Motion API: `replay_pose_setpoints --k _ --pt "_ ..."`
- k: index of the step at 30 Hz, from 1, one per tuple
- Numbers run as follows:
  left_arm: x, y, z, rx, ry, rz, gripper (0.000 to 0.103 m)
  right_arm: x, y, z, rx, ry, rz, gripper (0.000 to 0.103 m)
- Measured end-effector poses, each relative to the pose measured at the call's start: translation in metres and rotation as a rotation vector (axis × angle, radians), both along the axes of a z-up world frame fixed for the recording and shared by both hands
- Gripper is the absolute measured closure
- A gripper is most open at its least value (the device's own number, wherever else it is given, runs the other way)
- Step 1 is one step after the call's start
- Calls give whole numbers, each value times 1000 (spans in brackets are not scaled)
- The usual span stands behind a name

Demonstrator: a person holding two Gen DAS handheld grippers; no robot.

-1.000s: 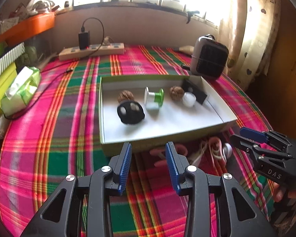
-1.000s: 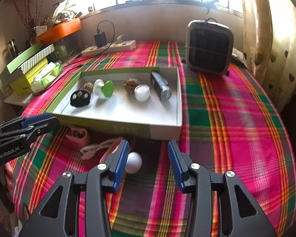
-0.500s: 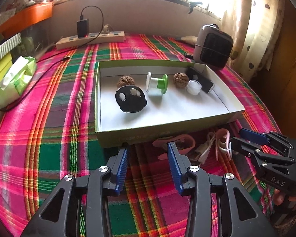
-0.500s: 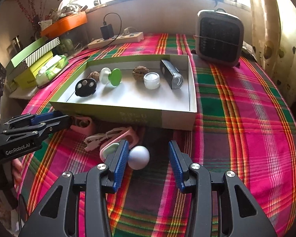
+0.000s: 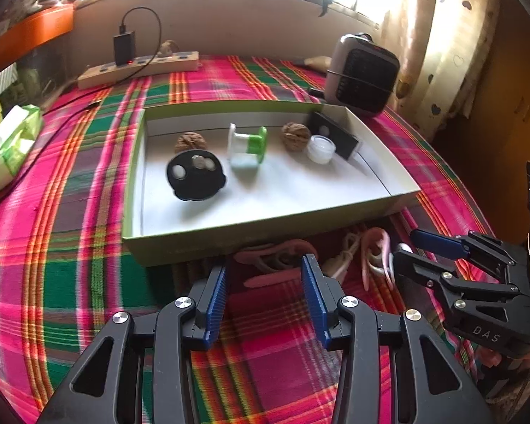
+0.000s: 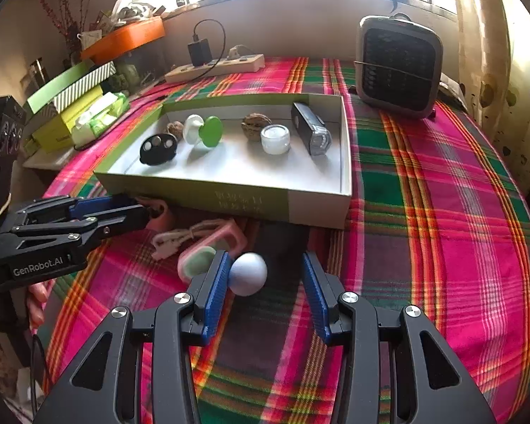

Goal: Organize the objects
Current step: 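Withdraw both tools from the lid toward the pink clips and white egg-shaped piece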

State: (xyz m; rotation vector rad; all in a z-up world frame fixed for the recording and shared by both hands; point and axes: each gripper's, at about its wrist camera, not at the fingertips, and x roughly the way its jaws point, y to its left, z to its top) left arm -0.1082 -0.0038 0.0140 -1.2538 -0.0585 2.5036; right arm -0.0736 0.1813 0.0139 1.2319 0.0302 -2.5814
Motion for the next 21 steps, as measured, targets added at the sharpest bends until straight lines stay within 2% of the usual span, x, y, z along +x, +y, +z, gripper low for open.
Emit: replay_pose_setpoints --k 2,15,18,21 --pt "2 4 -2 -1 -9 -9 63 0 1 -3 31 -6 -8 60" --pt "17 27 -3 18 -38 -91 63 1 17 -3 39 -6 -36 60" --pt "22 28 2 16 -20 -101 63 2 18 -2 37 -4 -35 60" --pt "23 19 10 -6 26 -61 63 4 21 0 10 5 -23 60"
